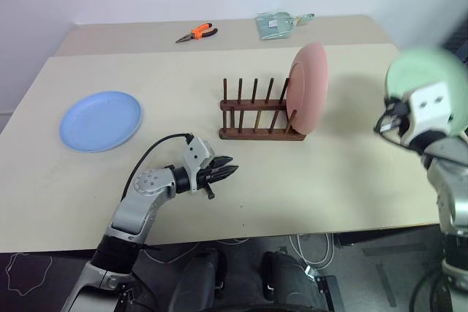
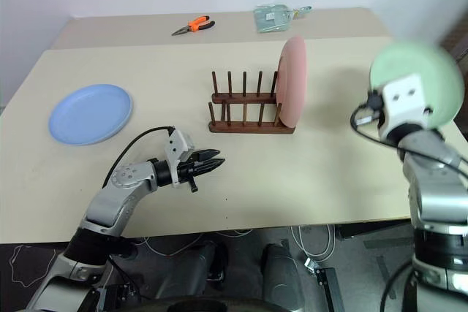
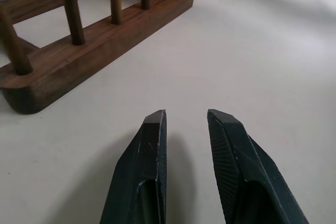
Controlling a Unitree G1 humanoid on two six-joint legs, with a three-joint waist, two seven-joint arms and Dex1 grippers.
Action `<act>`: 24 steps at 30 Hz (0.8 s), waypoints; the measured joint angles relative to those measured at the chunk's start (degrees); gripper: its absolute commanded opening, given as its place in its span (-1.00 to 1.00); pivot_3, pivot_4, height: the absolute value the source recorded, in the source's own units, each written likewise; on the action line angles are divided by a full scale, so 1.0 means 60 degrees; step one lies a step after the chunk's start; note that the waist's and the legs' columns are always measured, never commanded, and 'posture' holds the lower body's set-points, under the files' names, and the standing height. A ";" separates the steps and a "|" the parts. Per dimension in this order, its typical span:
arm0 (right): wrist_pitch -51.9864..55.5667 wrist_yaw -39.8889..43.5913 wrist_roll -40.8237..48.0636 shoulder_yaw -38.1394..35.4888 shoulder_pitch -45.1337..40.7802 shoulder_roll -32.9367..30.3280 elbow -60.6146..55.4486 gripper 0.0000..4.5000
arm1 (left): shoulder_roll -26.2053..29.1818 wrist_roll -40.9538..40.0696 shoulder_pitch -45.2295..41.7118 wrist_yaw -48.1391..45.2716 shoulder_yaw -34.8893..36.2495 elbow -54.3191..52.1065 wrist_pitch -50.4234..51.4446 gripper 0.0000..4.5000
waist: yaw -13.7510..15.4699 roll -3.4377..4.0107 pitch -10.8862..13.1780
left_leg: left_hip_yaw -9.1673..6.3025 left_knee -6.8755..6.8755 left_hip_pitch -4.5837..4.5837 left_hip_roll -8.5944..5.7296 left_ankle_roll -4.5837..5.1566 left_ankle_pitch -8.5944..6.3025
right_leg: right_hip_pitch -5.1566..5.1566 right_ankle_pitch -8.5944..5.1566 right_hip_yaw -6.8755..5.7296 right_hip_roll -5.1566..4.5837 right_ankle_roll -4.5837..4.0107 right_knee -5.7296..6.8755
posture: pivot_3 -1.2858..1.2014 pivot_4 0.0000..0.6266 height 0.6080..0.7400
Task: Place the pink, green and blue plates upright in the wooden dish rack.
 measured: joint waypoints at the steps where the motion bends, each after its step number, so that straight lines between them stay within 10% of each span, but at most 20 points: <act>1: 0.0197 -0.0090 0.0756 -0.0284 -0.0807 0.0318 -0.0251 -0.99 | 0.0003 0.0004 -0.0051 0.0035 0.0032 0.0038 -0.0034 -0.47 | -0.0006 0.0008 0.0006 | 0.0000 0.0000 -0.0001 0.0000 -0.0001 0.0000 | -0.0002 0.0001 0.0001 -0.0002 0.0001 0.0003 | 0.03 -0.52 1.00; 6: 0.1686 -0.0722 0.5717 -0.0992 -0.3626 0.1380 -0.1868 -0.99 | -0.0114 -0.0001 -0.0346 0.0484 0.0632 0.0515 -0.0562 -0.47 | 0.0026 -0.0002 0.0006 | -0.0024 -0.0014 -0.0002 0.0003 -0.0004 -0.0002 | -0.0004 0.0003 -0.0014 -0.0007 0.0004 0.0000 | 0.03 -0.52 1.00; 12: 0.2122 -0.3093 1.0859 0.0100 -0.3546 0.3528 -0.2658 -0.99 | -0.0009 -0.0157 -0.0334 0.0586 0.1299 0.0793 -0.0833 -0.47 | -0.0024 -0.0003 0.0004 | -0.0016 -0.0018 -0.0002 -0.0003 -0.0003 -0.0005 | -0.0008 -0.0001 0.0002 -0.0014 -0.0011 -0.0002 | 0.03 -0.52 1.00; 24: 0.1780 -0.4610 1.1141 0.1511 -0.2082 0.4538 -0.1524 -0.99 | 0.0676 -0.0924 0.0893 -0.0067 0.1214 -0.1144 0.0111 -0.47 | -0.0078 0.0008 0.0006 | 0.0003 -0.0021 -0.0044 -0.0006 -0.0014 0.0004 | -0.0110 -0.0006 0.0017 -0.0010 -0.0028 0.0025 | 0.03 -0.52 1.00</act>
